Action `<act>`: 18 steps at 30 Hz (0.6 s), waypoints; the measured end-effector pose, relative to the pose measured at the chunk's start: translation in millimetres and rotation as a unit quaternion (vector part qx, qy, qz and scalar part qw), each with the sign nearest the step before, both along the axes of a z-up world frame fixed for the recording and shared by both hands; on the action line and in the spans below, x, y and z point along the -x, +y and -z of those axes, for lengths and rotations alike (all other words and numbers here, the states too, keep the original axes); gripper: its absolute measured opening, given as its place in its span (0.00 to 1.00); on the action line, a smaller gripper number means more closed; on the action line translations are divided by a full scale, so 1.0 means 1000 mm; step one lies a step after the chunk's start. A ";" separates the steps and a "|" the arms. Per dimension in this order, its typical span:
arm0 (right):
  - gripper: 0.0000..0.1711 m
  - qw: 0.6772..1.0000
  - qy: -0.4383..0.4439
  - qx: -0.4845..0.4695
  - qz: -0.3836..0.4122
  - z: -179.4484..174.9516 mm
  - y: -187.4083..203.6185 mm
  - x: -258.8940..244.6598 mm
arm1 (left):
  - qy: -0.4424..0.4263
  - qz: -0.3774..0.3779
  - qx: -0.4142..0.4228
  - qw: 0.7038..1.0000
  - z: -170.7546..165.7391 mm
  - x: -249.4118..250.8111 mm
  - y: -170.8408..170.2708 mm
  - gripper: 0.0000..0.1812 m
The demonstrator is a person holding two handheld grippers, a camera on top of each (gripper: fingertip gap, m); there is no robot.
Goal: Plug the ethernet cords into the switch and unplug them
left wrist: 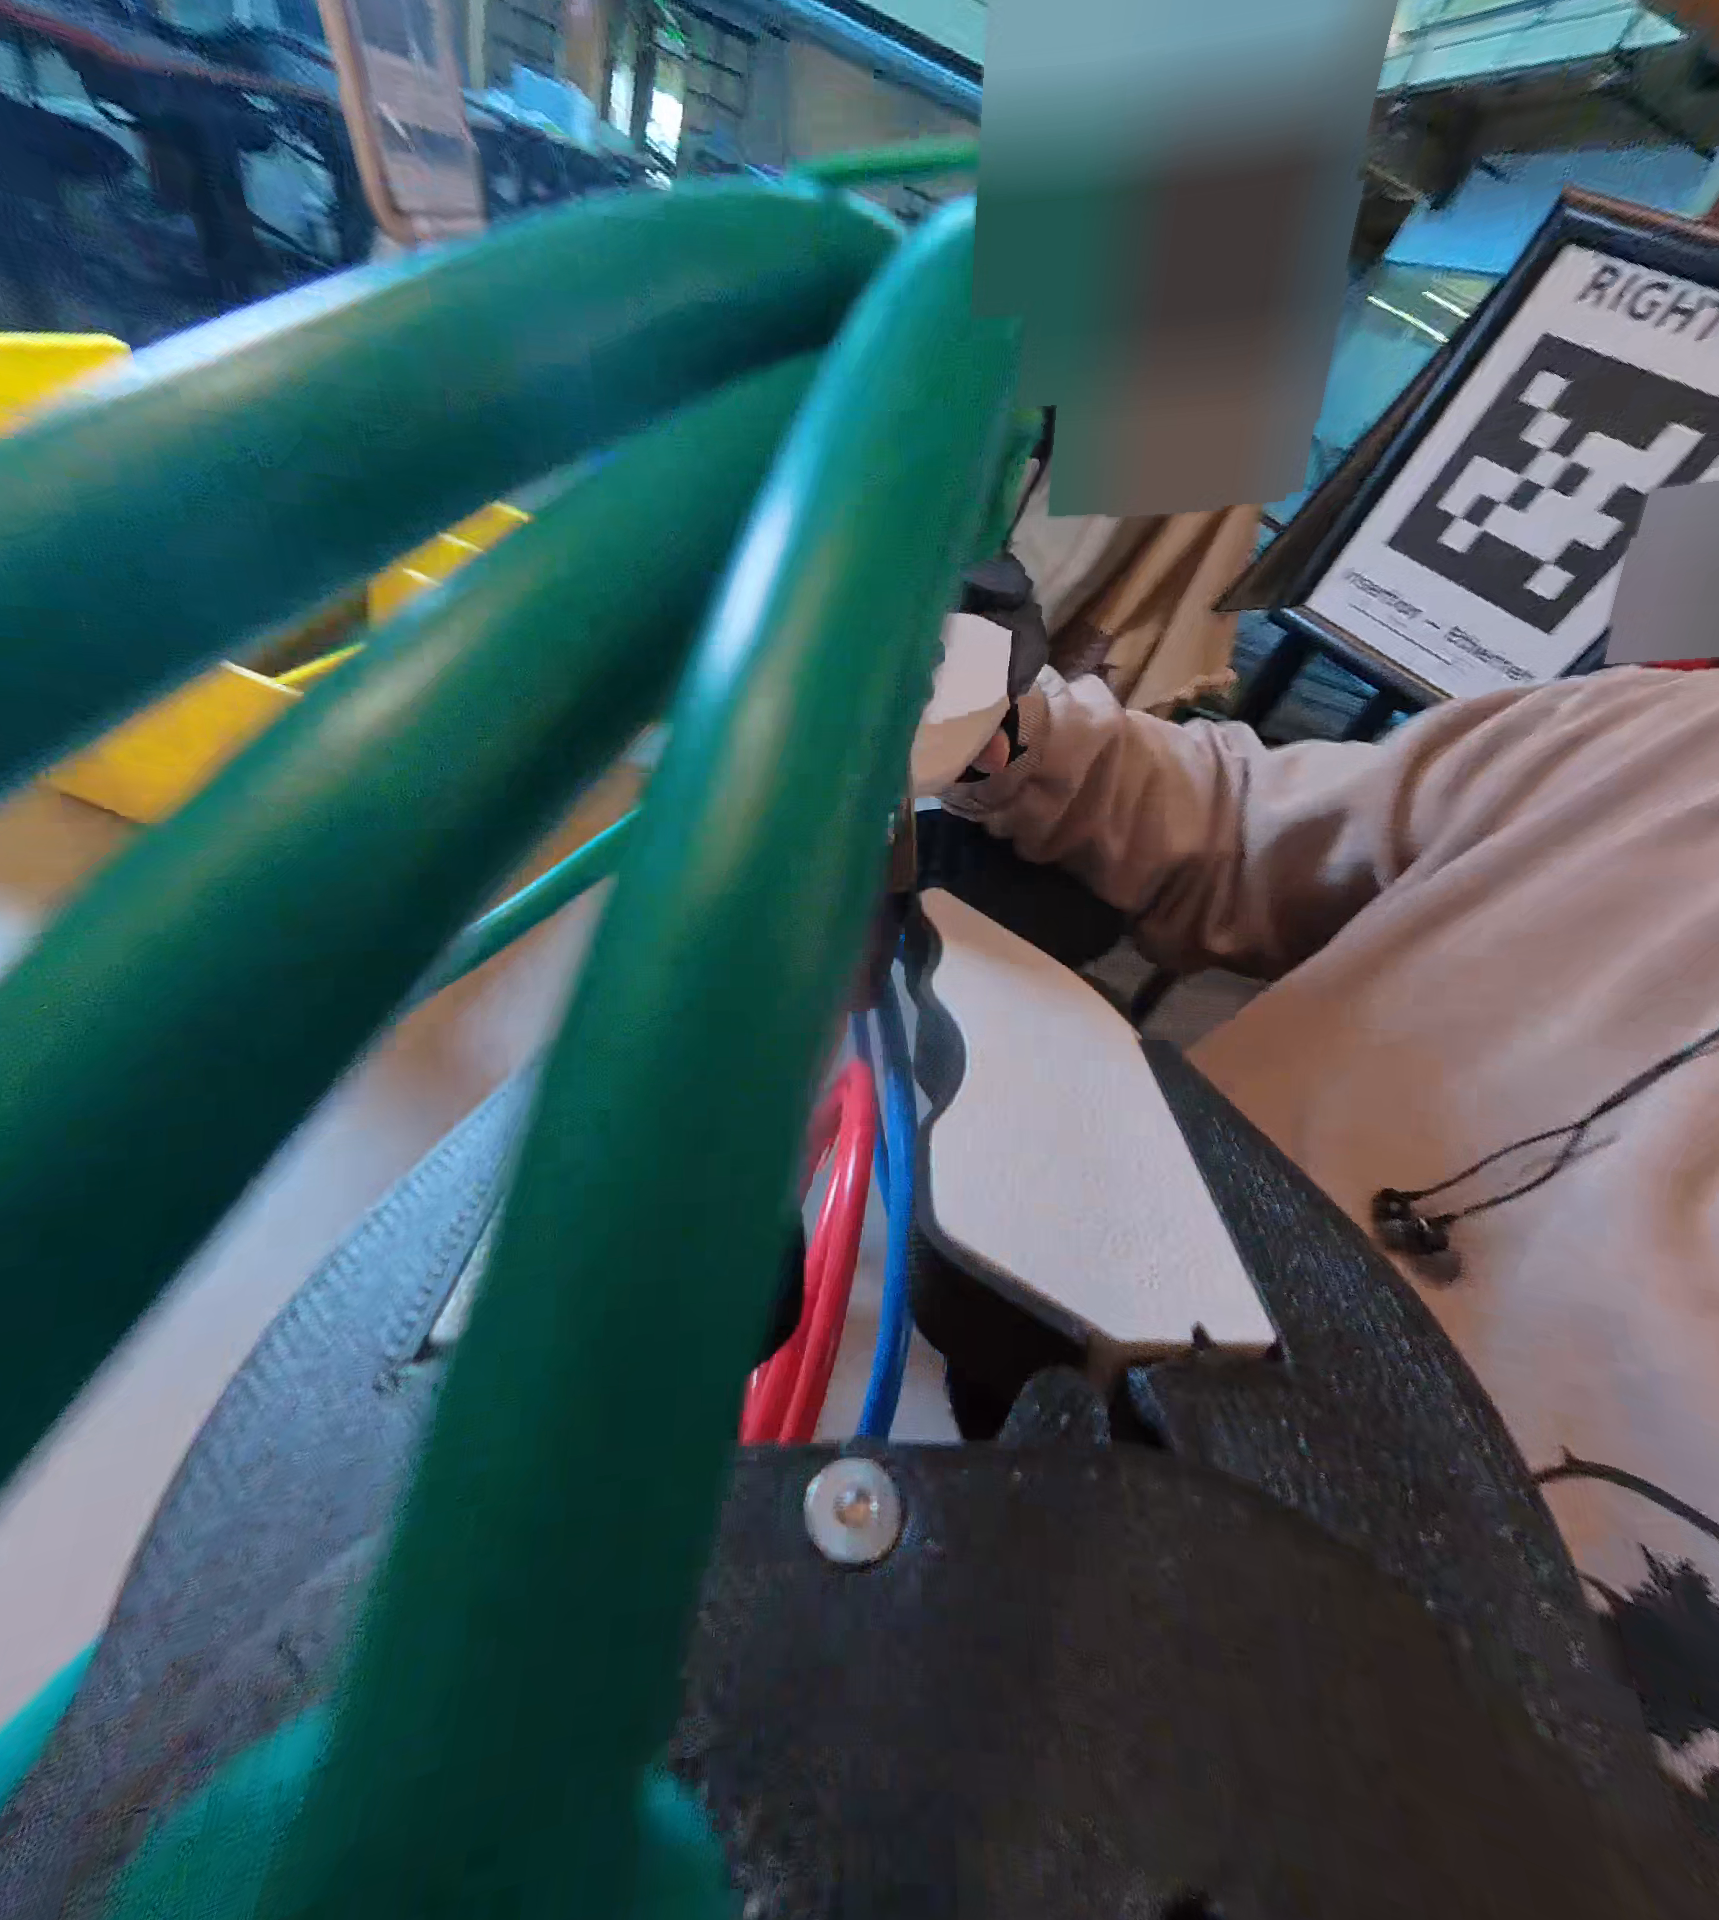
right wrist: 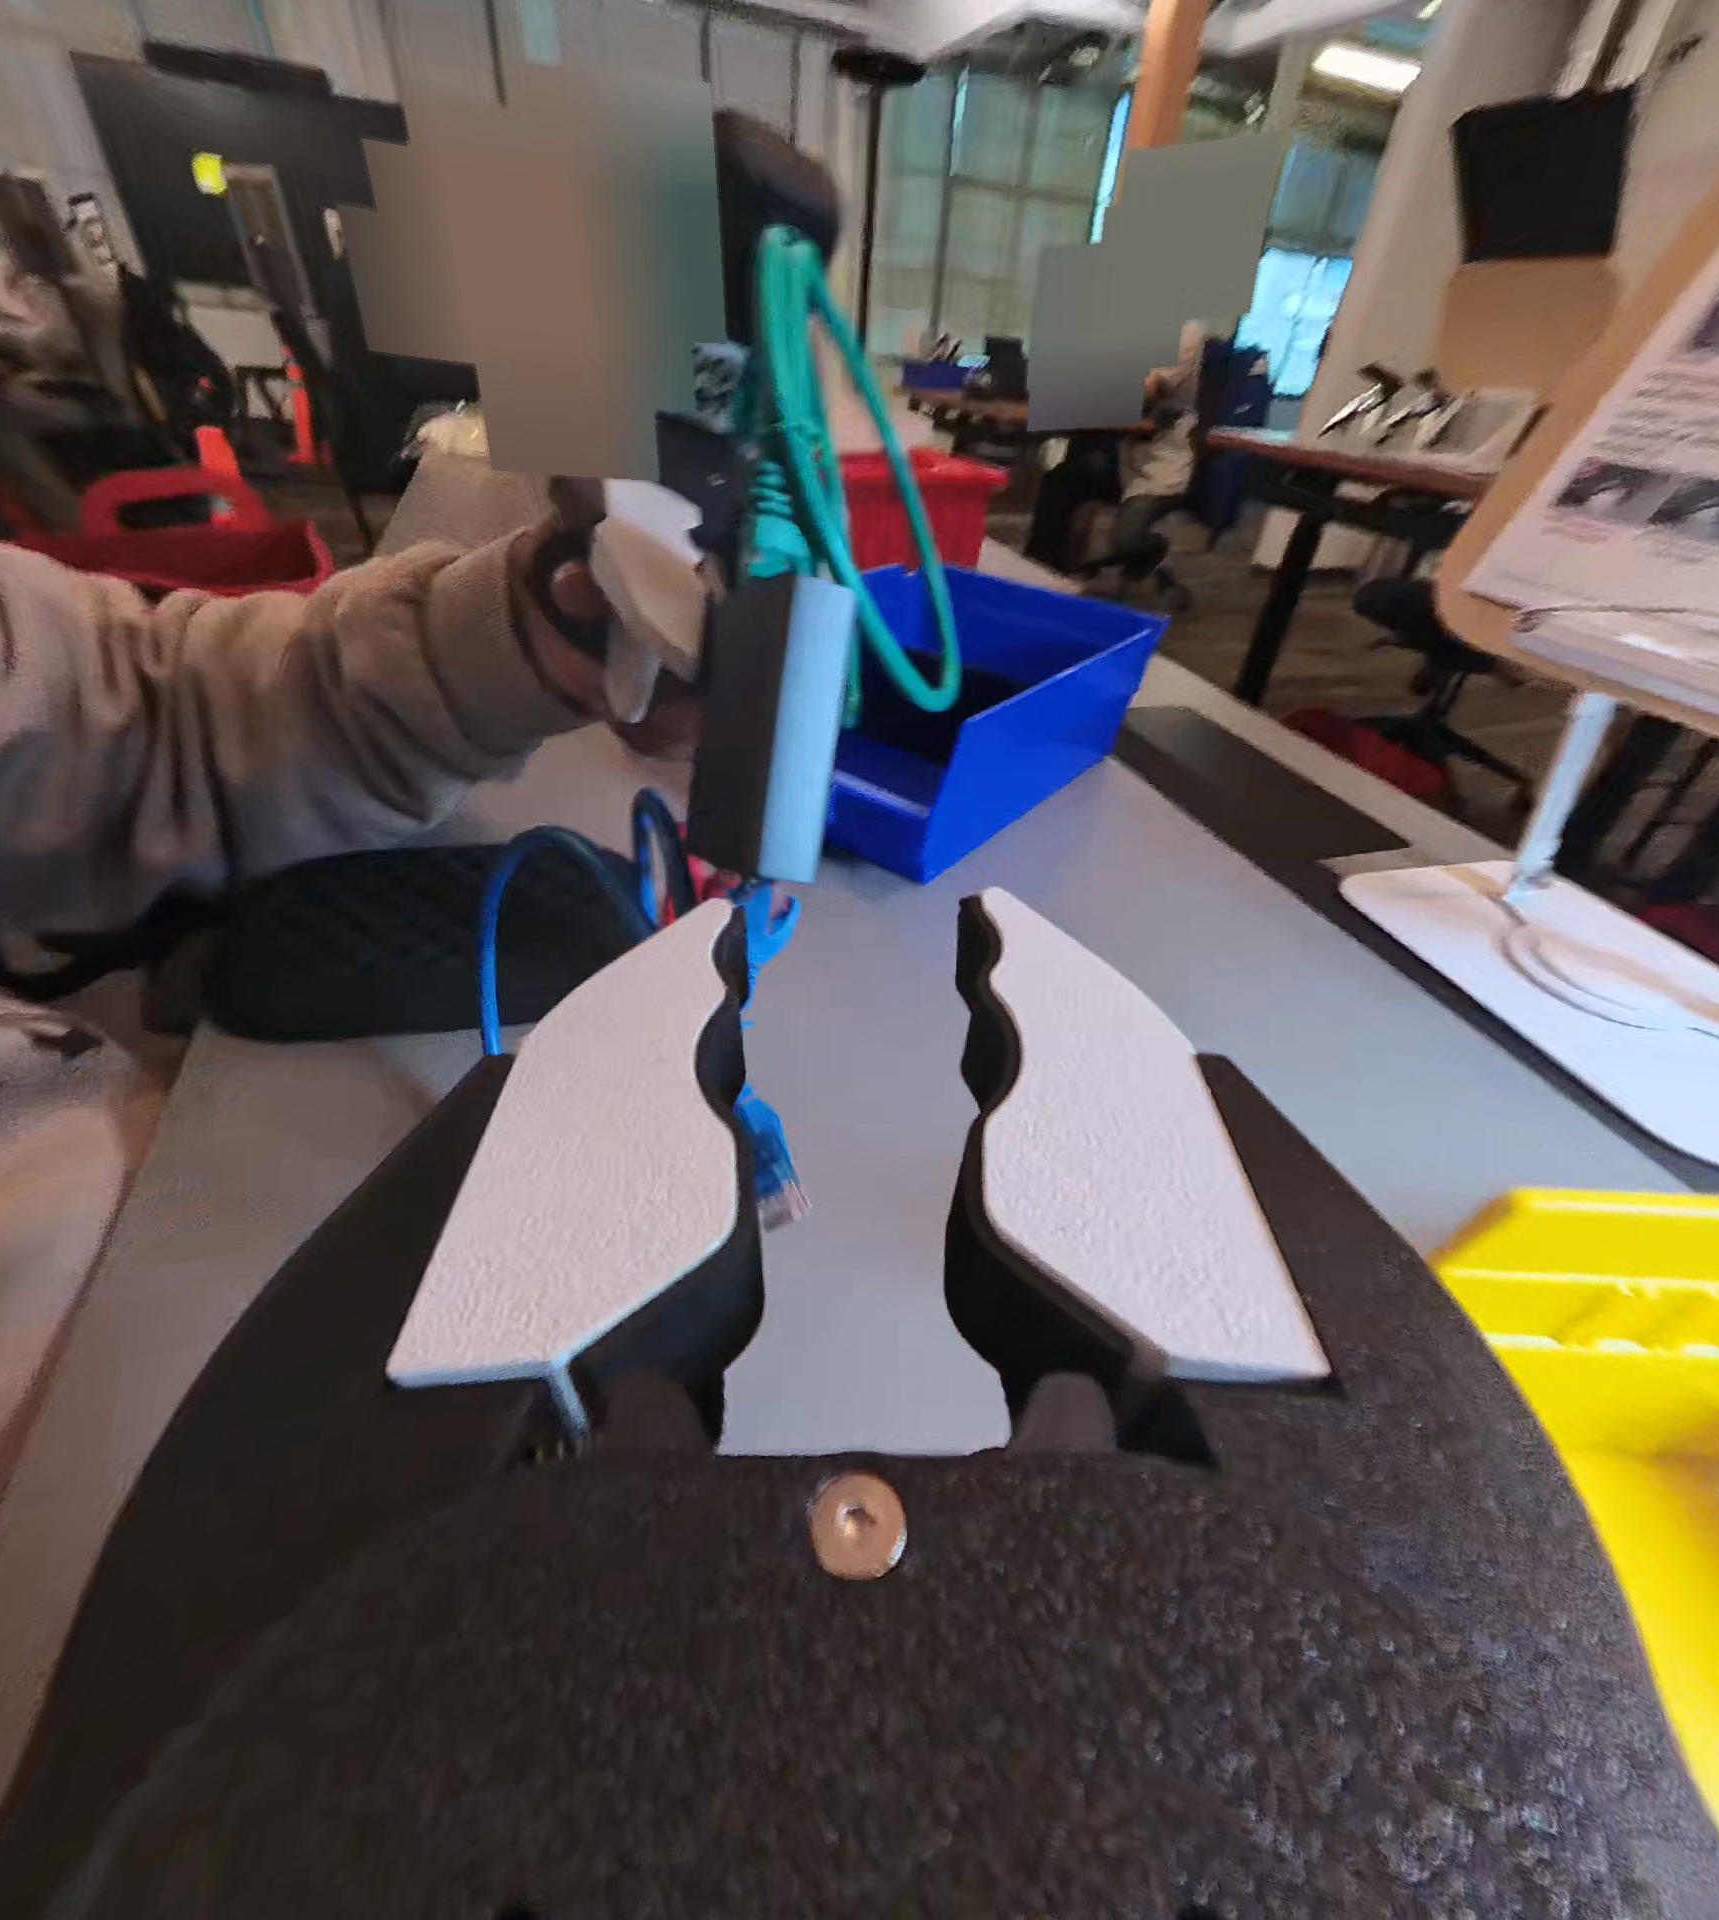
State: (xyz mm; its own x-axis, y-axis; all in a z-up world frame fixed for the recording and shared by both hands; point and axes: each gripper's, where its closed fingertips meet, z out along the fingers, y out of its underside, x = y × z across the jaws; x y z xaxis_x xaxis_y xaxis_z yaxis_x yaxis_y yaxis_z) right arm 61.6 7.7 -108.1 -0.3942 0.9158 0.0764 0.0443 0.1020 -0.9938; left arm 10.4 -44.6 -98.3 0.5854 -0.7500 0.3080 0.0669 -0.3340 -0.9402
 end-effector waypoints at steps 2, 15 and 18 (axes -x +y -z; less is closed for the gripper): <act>0.30 0.999 -0.044 -0.015 -0.025 0.009 -0.014 0.010 | 0.005 0.026 0.011 1.000 0.000 -0.003 0.008 0.10; 0.13 0.988 0.036 0.151 -0.019 -0.007 -0.025 0.035 | 0.031 -0.038 -0.106 0.993 -0.014 -0.016 0.040 0.16; 0.13 0.994 0.064 0.086 -0.011 -0.008 -0.027 0.030 | 0.037 -0.033 -0.134 0.990 -0.015 -0.023 0.036 0.15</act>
State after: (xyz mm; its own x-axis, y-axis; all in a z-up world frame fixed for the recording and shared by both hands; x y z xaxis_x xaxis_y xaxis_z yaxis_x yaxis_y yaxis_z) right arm 32.0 -19.8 -100.3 -0.4111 0.9111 -0.0292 -0.0843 -0.0699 -0.9940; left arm 33.7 -9.0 -83.0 0.6496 -0.7581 0.0582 0.0089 -0.0690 -0.9976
